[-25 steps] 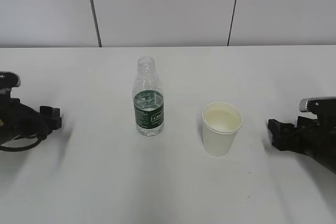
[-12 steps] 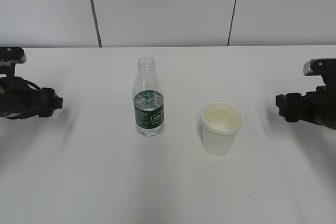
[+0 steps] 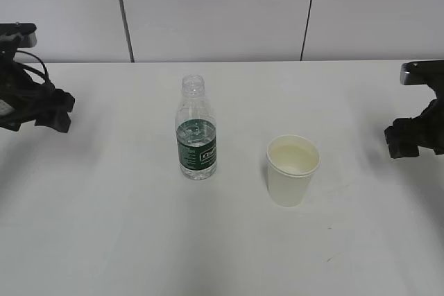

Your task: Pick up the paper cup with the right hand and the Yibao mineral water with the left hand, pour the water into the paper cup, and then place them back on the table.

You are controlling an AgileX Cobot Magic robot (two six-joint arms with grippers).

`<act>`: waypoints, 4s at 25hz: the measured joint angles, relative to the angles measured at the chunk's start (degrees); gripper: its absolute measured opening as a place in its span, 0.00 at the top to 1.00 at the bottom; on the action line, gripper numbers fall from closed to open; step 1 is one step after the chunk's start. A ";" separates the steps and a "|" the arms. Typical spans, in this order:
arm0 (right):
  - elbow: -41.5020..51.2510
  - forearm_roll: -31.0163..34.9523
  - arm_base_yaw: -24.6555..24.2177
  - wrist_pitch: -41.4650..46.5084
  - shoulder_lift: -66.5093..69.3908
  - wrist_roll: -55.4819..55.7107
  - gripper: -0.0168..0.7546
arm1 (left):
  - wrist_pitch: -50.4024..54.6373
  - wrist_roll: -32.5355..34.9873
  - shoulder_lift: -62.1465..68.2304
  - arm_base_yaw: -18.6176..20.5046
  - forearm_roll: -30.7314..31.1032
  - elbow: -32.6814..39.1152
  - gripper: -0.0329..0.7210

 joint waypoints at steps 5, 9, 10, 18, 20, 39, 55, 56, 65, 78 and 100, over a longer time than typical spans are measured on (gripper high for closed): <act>-9.13 2.80 0.00 15.91 0.00 -1.31 0.21 | 12.30 0.00 0.00 0.00 0.00 -8.07 0.29; -16.40 6.13 0.00 25.51 0.00 -4.39 0.21 | 20.57 0.00 0.00 0.00 0.00 -12.57 0.29; -18.03 7.18 0.00 28.09 0.00 -5.00 0.21 | 22.96 0.00 0.00 0.00 0.00 -13.48 0.29; -31.62 10.10 0.00 45.90 0.00 -6.82 0.21 | 36.45 0.00 -0.08 0.00 0.47 -16.82 0.29; -34.32 10.14 0.00 47.12 0.00 -7.94 0.21 | 36.57 0.00 -0.39 0.00 0.37 -16.82 0.29; -19.40 10.14 0.00 47.92 -13.11 -9.75 0.21 | 36.91 0.00 -15.01 0.00 -0.01 -5.81 0.29; 1.62 11.20 0.00 47.92 -37.04 -9.75 0.21 | 37.04 0.00 -36.30 0.00 -0.01 13.65 0.29; 2.51 11.20 0.00 47.92 -38.70 -9.75 0.21 | 37.04 0.00 -37.90 0.00 -0.01 15.00 0.29; 12.13 11.30 0.00 48.13 -51.38 -9.79 0.21 | 37.41 0.00 -51.05 0.00 -0.08 24.34 0.29; 24.63 11.30 0.00 46.01 -68.13 -10.40 0.21 | 38.30 0.00 -72.19 0.00 -0.28 29.64 0.29; 26.37 11.19 0.00 42.94 -90.04 -11.32 0.22 | 30.33 0.12 -98.78 0.00 -0.41 33.73 0.31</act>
